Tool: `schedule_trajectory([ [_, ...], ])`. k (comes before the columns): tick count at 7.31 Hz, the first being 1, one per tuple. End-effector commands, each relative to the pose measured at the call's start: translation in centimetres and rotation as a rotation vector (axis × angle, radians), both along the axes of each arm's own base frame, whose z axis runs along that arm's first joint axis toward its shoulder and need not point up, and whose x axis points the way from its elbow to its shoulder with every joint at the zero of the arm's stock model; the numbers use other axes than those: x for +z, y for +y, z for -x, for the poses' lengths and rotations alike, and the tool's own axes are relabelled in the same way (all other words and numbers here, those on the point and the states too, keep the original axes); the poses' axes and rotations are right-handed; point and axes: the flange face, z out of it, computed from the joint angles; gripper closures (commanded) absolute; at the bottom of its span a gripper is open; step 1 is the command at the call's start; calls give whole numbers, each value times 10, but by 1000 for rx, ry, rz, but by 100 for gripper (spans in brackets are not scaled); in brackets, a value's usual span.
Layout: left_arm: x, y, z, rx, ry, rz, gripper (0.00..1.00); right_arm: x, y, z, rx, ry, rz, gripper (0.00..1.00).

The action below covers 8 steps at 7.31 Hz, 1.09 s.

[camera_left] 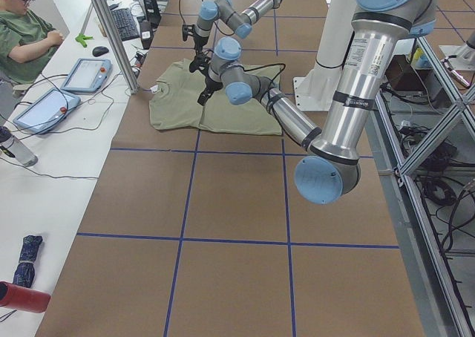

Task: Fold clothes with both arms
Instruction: 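Move both grippers to the shirt hem corners nearest the robot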

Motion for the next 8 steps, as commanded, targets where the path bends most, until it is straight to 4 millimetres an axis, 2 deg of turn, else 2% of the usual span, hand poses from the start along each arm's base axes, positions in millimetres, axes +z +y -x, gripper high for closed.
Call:
schedule_trajectory([
  [1,-7,14,0,-60,94,112,0,2,93,-43,99,-194,97,0],
  [2,-6,36,-12,-63,107,134,0,10,151,-74,112,-258,116,0],
  [3,0,61,-16,-51,112,165,0,24,202,-95,156,-281,141,0],
  [4,3,95,-18,-72,153,199,0,31,251,-87,202,-300,137,0],
  [5,12,129,-30,-101,210,276,0,34,283,-84,247,-394,206,0],
  [7,43,184,-67,-186,284,420,0,81,345,-72,343,-483,167,3],
  [8,58,218,-82,-229,356,523,1,85,363,-66,420,-542,239,6],
])
